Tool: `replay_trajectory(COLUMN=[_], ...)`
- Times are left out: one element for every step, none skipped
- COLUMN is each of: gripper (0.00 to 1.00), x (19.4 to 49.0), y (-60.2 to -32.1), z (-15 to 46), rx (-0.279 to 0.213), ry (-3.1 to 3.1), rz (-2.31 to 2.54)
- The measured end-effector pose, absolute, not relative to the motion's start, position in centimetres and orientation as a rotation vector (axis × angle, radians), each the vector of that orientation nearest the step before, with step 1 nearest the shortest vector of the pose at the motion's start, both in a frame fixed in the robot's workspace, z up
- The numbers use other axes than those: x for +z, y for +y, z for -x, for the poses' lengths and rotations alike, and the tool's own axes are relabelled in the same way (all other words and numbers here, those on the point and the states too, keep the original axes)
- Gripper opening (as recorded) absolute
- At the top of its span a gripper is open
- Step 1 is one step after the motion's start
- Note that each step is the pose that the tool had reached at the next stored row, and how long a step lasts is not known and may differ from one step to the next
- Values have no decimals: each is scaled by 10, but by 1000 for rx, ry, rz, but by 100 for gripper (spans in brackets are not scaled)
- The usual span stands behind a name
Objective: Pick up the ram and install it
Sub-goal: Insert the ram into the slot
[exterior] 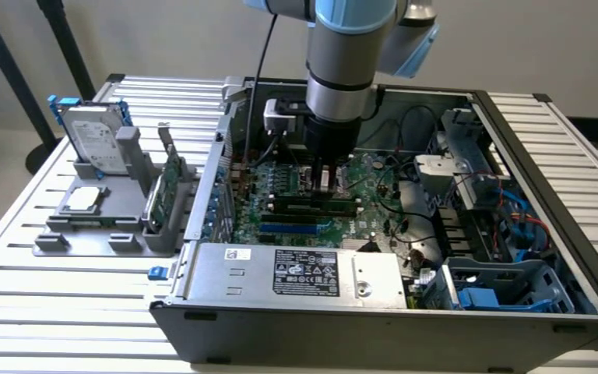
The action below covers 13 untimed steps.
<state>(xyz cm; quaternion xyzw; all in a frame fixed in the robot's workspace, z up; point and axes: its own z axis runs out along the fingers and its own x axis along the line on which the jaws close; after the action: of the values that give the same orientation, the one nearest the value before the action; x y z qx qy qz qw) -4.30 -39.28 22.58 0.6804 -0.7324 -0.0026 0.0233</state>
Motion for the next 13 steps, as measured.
replay_trajectory(gripper=[22, 22, 22, 22, 22, 22, 22, 22, 22, 22, 22, 22, 22], x=[227, 228, 230, 232, 233, 235, 237, 240, 242, 244, 247, 249, 250], y=[-393, -393, -393, -393, -393, -393, -393, -393, -393, -393, -393, -393, -393], z=[43, 43, 43, 43, 43, 43, 43, 43, 43, 43, 43, 43, 43], rx=[-8, -8, -8, -8, -8, -8, -8, -8, -8, -8, -8, -8, -8], ry=[-2267, -2267, -2267, -2267, -2266, -2266, -2266, -2265, -2265, -2264, -2264, -2264, -2264], rz=[-2107, -2107, -2107, -2107, -2108, -2108, -2108, -2109, -2109, -2110, -2110, -2110, -2110])
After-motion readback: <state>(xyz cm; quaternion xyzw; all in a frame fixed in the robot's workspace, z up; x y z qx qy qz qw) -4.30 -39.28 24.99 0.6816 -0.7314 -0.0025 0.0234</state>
